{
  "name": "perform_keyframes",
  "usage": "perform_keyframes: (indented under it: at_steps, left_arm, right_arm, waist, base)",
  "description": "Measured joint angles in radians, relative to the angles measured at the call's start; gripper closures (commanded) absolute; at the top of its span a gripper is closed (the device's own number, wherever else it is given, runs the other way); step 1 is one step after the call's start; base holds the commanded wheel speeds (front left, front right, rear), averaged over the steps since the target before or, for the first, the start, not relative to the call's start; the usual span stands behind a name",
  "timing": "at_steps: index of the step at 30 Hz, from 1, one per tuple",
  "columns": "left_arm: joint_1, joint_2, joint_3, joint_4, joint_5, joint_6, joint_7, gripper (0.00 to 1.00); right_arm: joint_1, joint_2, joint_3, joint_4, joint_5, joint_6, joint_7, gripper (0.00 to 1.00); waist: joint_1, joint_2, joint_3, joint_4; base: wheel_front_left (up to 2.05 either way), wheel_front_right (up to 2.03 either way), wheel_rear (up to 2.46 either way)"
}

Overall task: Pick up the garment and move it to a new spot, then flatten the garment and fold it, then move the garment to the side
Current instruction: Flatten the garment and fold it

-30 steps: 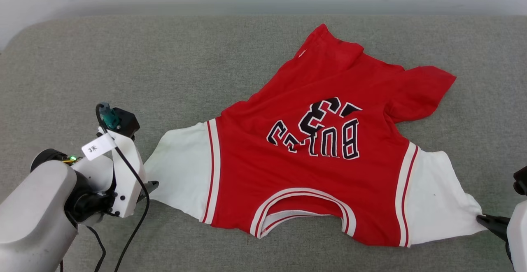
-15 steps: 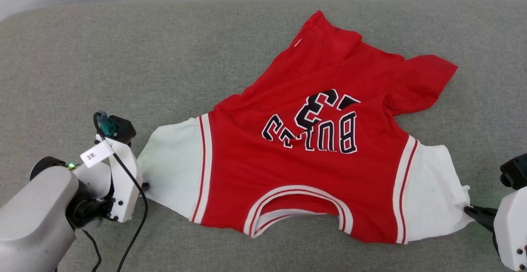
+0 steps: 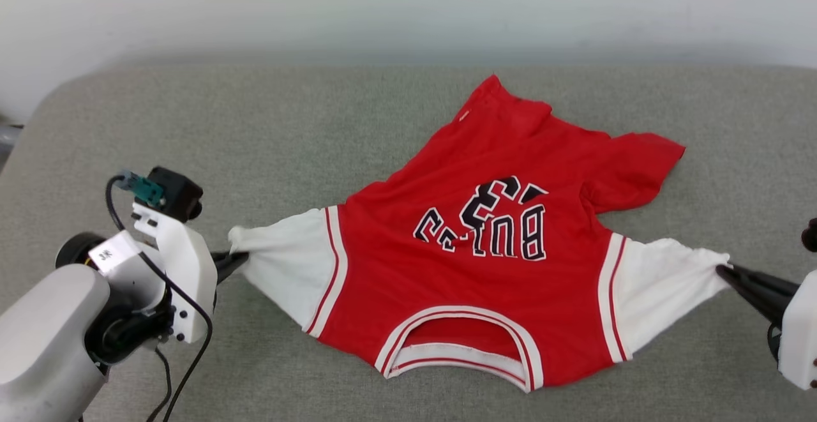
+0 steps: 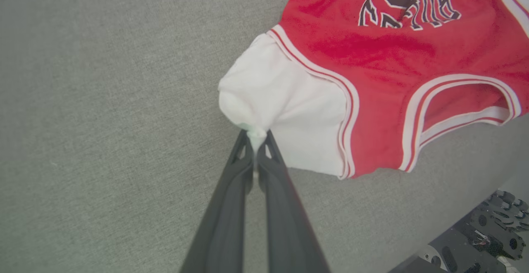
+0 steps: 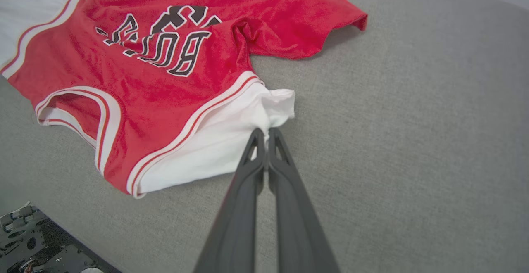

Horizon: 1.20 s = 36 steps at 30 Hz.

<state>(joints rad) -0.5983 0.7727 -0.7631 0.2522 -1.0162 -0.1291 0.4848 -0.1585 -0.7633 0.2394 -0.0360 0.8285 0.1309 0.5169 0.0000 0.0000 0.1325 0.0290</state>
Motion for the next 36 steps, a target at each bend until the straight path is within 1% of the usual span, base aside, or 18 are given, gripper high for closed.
perform_keyframes:
  at_steps: [4,8,12,14,17,20,23,27,31,36]
  left_arm:
    - [0.000,0.012,0.030,-0.068,-0.008,0.005,-0.040,1.00]
    - [-0.006,0.026,0.064,-0.165,0.003,0.025,-0.086,1.00]
    - [-0.038,0.028,0.110,-0.257,0.017,0.051,-0.138,1.00]
    - [-0.053,0.022,0.134,-0.293,0.012,0.066,-0.160,1.00]
    - [-0.091,-0.002,0.164,-0.327,0.011,0.085,-0.193,1.00]
    - [-0.132,-0.026,0.177,-0.340,0.026,0.090,-0.212,1.00]
    - [-0.195,-0.064,0.179,-0.337,0.047,0.090,-0.225,1.00]
    - [-0.328,-0.127,0.186,-0.285,0.074,0.085,-0.239,1.00]
    - [-0.492,-0.174,0.193,-0.209,0.125,0.076,-0.246,1.00]
    - [-0.707,-0.222,0.214,-0.099,0.192,0.067,-0.286,1.00]
  right_arm:
    - [-0.001,0.004,-0.036,-0.026,0.006,0.000,-0.033,1.00]
    - [-0.013,0.012,-0.082,-0.061,0.012,0.000,-0.067,1.00]
    - [-0.040,0.022,-0.137,-0.089,0.010,0.000,-0.100,1.00]
    - [-0.061,0.028,-0.160,-0.100,0.007,0.000,-0.109,1.00]
    - [-0.101,0.043,-0.195,-0.118,0.001,0.000,-0.121,1.00]
    - [-0.156,0.049,-0.217,-0.132,-0.020,0.000,-0.120,1.00]
    - [-0.232,0.060,-0.235,-0.136,-0.047,0.000,-0.110,1.00]
    - [-0.354,0.064,-0.238,-0.119,-0.099,0.000,-0.087,1.00]
    - [-0.543,0.073,-0.200,-0.060,-0.154,0.000,-0.064,1.00]
    - [-0.802,0.094,-0.161,0.049,-0.232,0.000,-0.063,1.00]
  waist:
    - [0.0000,0.0000,-0.032,0.005]
    - [-0.0001,0.0000,-0.072,0.009]
    - [0.0000,0.0000,-0.099,0.008]
    - [-0.0001,0.0000,-0.107,0.005]
    - [-0.0001,0.0000,-0.110,0.001]
    - [0.0000,0.0000,-0.102,-0.005]
    - [0.0000,0.0000,-0.082,-0.010]
    - [0.0000,0.0000,-0.033,-0.012]
    - [0.0000,0.0000,0.041,-0.016]
    - [0.0001,0.0000,0.156,-0.023]
  base:
    - [0.00,0.00,0.00]
    - [0.00,0.00,0.00]
    - [0.00,0.00,0.00]
    - [0.00,0.00,0.00]
    - [0.00,0.00,0.00]
    - [0.00,0.00,0.00]
    - [0.00,0.00,0.00]
    - [0.00,0.00,0.00]
    - [0.00,0.00,0.00]
    - [0.00,0.00,0.00]
